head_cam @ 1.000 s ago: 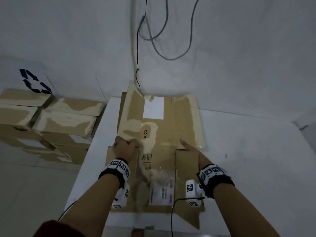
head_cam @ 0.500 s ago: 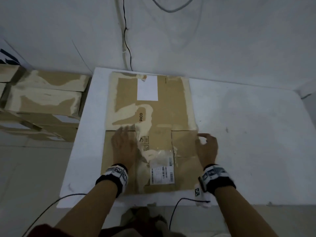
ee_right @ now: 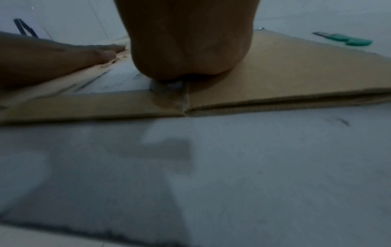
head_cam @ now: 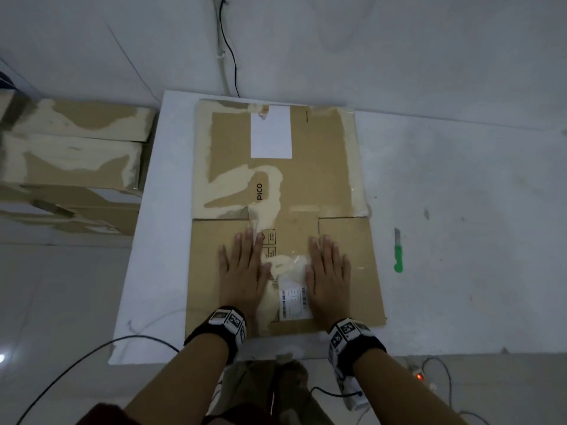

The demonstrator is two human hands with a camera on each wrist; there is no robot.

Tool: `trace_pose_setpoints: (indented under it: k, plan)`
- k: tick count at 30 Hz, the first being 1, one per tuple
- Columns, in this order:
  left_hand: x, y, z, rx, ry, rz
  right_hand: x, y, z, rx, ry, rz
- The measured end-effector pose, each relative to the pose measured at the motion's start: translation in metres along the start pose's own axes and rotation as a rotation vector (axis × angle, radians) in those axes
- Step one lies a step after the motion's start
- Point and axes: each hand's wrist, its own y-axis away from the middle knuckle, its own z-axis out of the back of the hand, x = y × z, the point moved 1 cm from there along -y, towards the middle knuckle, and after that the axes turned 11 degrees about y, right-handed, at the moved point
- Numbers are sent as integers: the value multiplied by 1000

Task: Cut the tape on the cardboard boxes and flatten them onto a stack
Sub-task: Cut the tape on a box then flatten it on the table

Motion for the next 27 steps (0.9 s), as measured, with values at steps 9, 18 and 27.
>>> trace_pose_setpoints:
  k: [9,18,27]
  plan:
    - [-16,-50,9,-48,112,-33,5,-38,7,-12,-52,4]
    - [9,-154,22,24,26,-22,-6,-168,12,2,-36,98]
    - [12,-205,20,-48,-10,3,3,-222,17,-86,-19,78]
